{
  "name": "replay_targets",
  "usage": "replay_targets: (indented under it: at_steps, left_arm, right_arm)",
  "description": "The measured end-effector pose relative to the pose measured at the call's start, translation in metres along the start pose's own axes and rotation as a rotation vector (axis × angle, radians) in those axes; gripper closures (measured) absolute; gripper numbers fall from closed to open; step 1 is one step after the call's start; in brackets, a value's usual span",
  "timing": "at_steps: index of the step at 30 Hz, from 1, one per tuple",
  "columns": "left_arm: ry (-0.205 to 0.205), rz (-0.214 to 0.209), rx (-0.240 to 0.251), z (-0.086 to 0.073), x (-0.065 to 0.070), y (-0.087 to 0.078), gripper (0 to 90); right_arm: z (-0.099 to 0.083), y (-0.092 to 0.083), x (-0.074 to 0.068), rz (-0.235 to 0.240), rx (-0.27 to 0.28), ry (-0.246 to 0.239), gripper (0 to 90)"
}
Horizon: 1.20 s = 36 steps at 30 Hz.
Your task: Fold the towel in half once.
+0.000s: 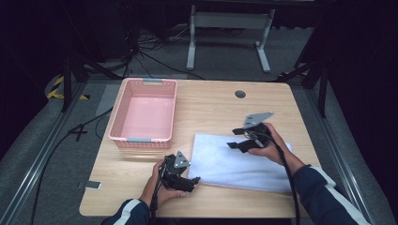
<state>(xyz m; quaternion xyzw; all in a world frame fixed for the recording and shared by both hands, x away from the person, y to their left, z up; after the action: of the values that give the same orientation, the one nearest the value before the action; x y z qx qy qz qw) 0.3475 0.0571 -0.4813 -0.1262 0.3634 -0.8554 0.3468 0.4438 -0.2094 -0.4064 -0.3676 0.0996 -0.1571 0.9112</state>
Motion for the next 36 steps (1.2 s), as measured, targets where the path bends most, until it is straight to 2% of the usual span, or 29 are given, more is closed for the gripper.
replay_targets:
  at_steps: [1, 2, 3, 4, 5, 6, 7, 9, 10, 12, 14, 15, 16, 18, 21, 25, 26, 27, 29, 30, 31, 32, 33, 34, 35, 36]
  left_arm:
    - [-0.001, -0.01, -0.012, 0.0, -0.001, 0.0, 15.9]
    - [-0.001, -0.01, -0.012, 0.0, -0.001, 0.0, 15.9]
    - [-0.013, -0.01, -0.01, -0.002, -0.001, 0.002, 15.9]
    - [-0.024, -0.008, -0.032, -0.004, -0.002, 0.001, 15.8]
    - [-0.024, -0.008, -0.032, -0.004, -0.002, 0.001, 15.8]
    - [-0.024, -0.008, -0.015, -0.005, -0.003, 0.002, 15.8]
    - [-0.03, -0.004, -0.019, -0.006, -0.003, 0.001, 15.7]
    - [-0.035, 0.0, -0.011, -0.006, -0.005, 0.001, 15.5]
    - [-0.035, 0.001, -0.013, -0.007, -0.005, 0.001, 15.5]
    - [-0.026, 0.012, -0.017, -0.008, -0.006, 0.001, 15.3]
    - [-0.034, 0.015, -0.002, -0.009, -0.004, 0.001, 15.0]
    - [-0.009, 0.025, 0.001, -0.009, -0.004, 0.002, 14.8]
    - [-0.014, 0.023, -0.004, -0.009, -0.003, 0.002, 14.3]
    - [0.014, 0.019, 0.0, -0.01, 0.0, 0.002, 14.3]
    - [0.029, 0.002, -0.003, -0.01, 0.005, 0.001, 14.4]
    - [0.055, 0.003, 0.001, -0.006, 0.012, 0.006, 14.9]
    - [0.063, -0.001, 0.0, -0.004, 0.013, 0.007, 14.9]
    - [0.064, -0.001, 0.008, -0.003, 0.014, 0.009, 15.0]
    - [0.06, -0.001, 0.012, -0.001, 0.016, 0.011, 15.5]
    - [0.063, 0.004, 0.018, 0.001, 0.016, 0.011, 17.1]
    - [0.061, 0.001, 0.012, 0.002, 0.017, 0.011, 22.5]
    - [0.065, -0.002, 0.024, 0.004, 0.016, 0.011, 34.8]
    - [0.065, -0.002, 0.024, 0.004, 0.016, 0.011, 43.5]
    - [0.06, -0.002, 0.022, 0.005, 0.016, 0.01, 51.8]
    - [0.06, 0.004, 0.027, 0.006, 0.015, 0.011, 51.8]
    - [0.057, 0.006, 0.03, 0.006, 0.015, 0.011, 56.0]
  right_arm:
    - [0.007, 0.011, 0.001, 0.025, -0.006, -0.005, 39.1]
    - [0.007, 0.011, 0.001, 0.025, -0.006, -0.005, 39.1]
    - [0.013, 0.021, 0.002, 0.028, -0.018, -0.017, 40.1]
    - [0.025, 0.045, 0.005, 0.059, -0.054, -0.012, 39.8]
    - [0.025, 0.045, 0.005, 0.059, -0.054, -0.012, 39.8]
    - [0.029, 0.054, 0.006, 0.062, -0.067, -0.019, 40.0]
    - [0.034, 0.064, 0.007, 0.059, -0.096, -0.03, 39.1]
    - [0.04, 0.079, 0.007, 0.101, -0.111, -0.018, 39.2]
    - [0.044, 0.085, 0.006, 0.093, -0.122, -0.026, 39.2]
    - [0.049, 0.095, 0.005, 0.114, -0.133, -0.031, 39.2]
    - [0.052, 0.105, 0.003, 0.1, -0.162, -0.052, 39.0]
    - [0.053, 0.11, 0.003, 0.097, -0.172, -0.053, 38.5]
    - [0.053, 0.113, 0.003, 0.09, -0.177, -0.055, 38.1]
    - [0.053, 0.117, 0.006, 0.084, -0.174, -0.041, 37.5]
    - [0.051, 0.121, 0.011, 0.072, -0.176, -0.02, 33.2]
    - [0.045, 0.125, 0.019, 0.091, -0.187, 0.013, 31.3]
    - [0.043, 0.127, 0.021, 0.101, -0.177, 0.037, 31.6]
    - [0.043, 0.126, 0.021, 0.108, -0.173, 0.035, 32.2]
    - [0.043, 0.125, 0.021, 0.127, -0.171, 0.034, 39.9]
    - [0.043, 0.125, 0.02, 0.14, -0.171, 0.03, 43.6]
    - [0.043, 0.125, 0.019, 0.145, -0.172, 0.026, 49.7]
    - [0.044, 0.124, 0.017, 0.169, -0.178, 0.024, 62.8]
    - [0.044, 0.124, 0.017, 0.169, -0.178, 0.024, 62.8]
    - [0.044, 0.124, 0.015, 0.183, -0.18, 0.018, 68.2]
    - [0.044, 0.124, 0.015, 0.183, -0.18, 0.018, 68.2]
    - [0.044, 0.124, 0.014, 0.183, -0.181, 0.017, 69.4]
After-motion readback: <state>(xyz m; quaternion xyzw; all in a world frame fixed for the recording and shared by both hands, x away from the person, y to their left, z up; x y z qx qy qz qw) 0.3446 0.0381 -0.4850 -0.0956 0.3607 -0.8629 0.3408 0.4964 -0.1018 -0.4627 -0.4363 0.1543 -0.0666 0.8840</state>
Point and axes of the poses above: each handheld gripper's, and its own axes: y roughly forward along the jaws, z roughly out of its top, x roughly to its right, the point moved 2 cm from there along y, roughly forward along the jaws, and after that the axes turned 8 degrees about z, right-handed, at the moved point
